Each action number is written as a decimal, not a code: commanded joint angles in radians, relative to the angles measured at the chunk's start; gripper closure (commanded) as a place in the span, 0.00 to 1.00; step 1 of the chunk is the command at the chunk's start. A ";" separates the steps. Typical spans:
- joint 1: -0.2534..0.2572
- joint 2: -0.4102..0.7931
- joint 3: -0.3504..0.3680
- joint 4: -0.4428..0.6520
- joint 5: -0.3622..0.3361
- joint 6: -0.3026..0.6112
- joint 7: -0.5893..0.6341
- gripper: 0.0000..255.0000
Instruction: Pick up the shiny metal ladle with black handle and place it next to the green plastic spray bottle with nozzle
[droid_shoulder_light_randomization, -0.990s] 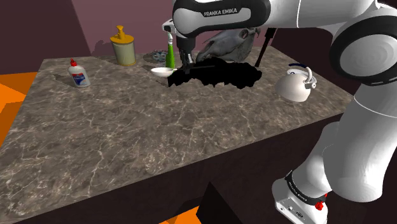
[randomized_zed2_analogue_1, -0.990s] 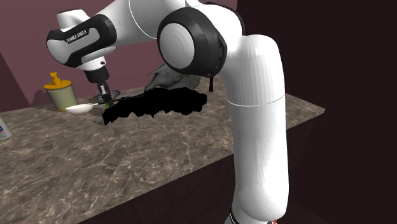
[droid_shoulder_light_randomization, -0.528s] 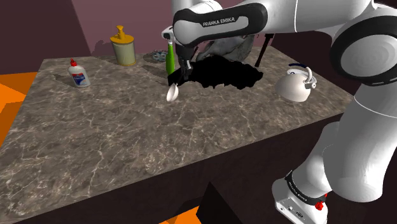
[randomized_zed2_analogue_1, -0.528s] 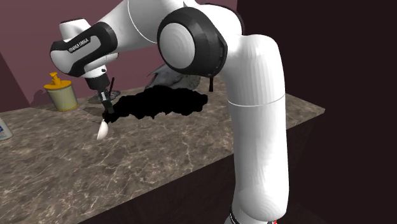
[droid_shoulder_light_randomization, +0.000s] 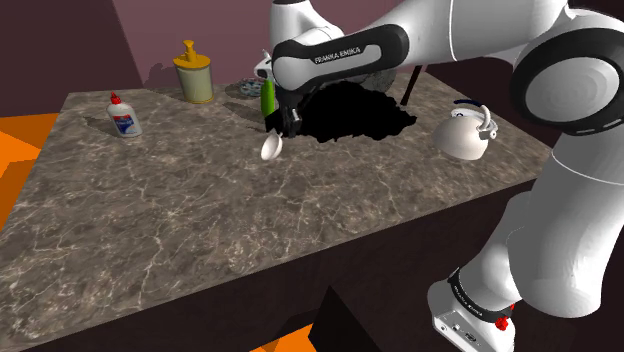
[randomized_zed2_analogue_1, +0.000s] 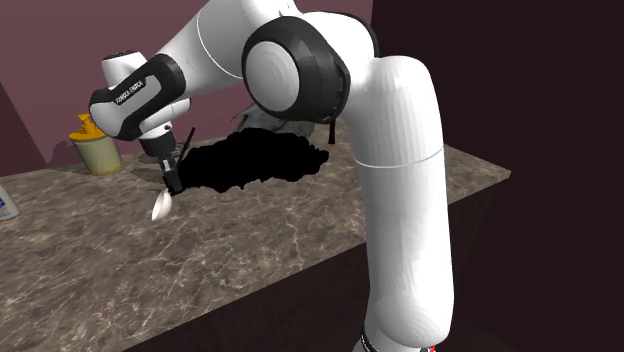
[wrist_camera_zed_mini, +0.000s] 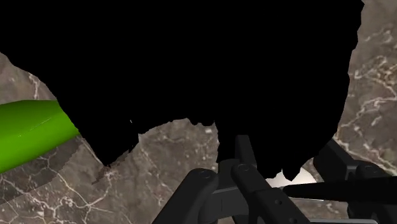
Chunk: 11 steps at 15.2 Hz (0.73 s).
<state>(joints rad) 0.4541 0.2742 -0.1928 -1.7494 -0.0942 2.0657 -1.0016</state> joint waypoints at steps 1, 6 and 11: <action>-0.006 0.028 -0.006 -0.023 -0.005 0.028 0.006 1.00; -0.010 0.054 -0.002 -0.055 -0.004 0.086 0.011 1.00; -0.014 0.082 0.001 -0.080 -0.003 0.139 0.016 1.00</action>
<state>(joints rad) 0.4446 0.3228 -0.1905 -1.8058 -0.0957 2.1897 -0.9814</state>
